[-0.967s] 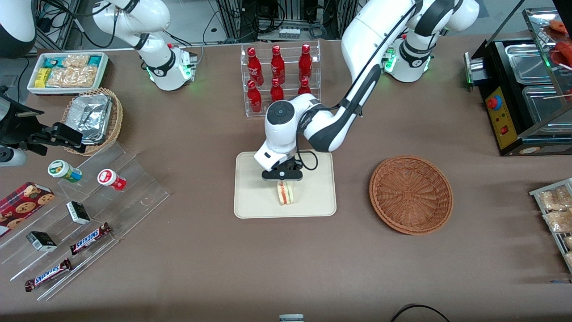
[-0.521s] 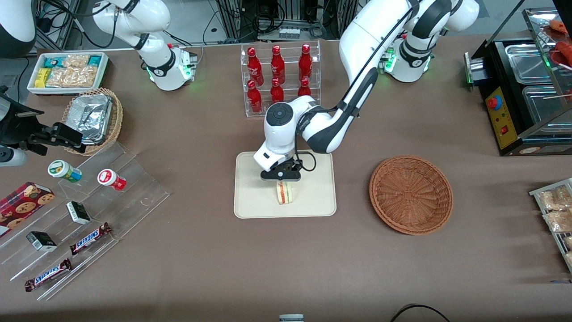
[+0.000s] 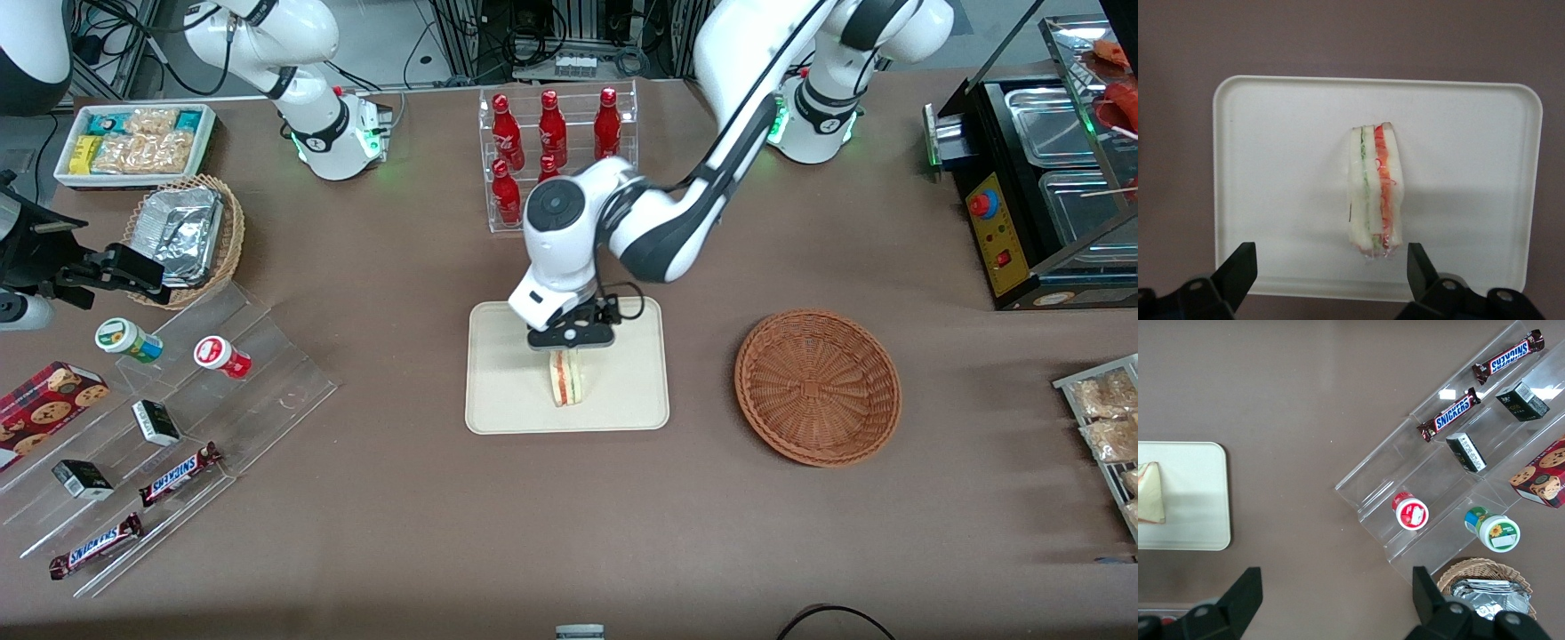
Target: Place sandwich from basket to tray
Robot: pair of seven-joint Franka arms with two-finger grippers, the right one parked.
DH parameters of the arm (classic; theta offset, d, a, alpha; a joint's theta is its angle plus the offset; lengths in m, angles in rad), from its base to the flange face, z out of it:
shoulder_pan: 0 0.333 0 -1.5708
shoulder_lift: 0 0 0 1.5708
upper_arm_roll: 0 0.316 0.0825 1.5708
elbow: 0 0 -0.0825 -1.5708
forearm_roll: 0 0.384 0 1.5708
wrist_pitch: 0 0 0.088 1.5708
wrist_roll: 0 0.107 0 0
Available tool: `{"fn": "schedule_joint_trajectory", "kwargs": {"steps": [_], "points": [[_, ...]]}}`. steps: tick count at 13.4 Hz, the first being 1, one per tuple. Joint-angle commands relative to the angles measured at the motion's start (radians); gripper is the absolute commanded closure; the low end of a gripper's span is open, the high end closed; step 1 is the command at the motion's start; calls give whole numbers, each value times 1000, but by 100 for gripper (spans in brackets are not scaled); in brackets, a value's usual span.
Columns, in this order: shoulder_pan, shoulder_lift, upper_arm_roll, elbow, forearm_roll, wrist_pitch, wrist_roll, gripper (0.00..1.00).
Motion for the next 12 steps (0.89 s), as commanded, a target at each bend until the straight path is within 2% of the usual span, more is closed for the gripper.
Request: {"fn": "schedule_joint_trajectory", "kwargs": {"steps": [1, 4, 7, 12], "points": [[81, -153, 1, -24, -63, -123, -2, 1], [178, -270, 1, -24, -64, -276, 12, 1], [270, -344, 1, -33, -59, -326, 35, 1], [393, -423, 3, -33, -64, -459, 242, 1]]}}
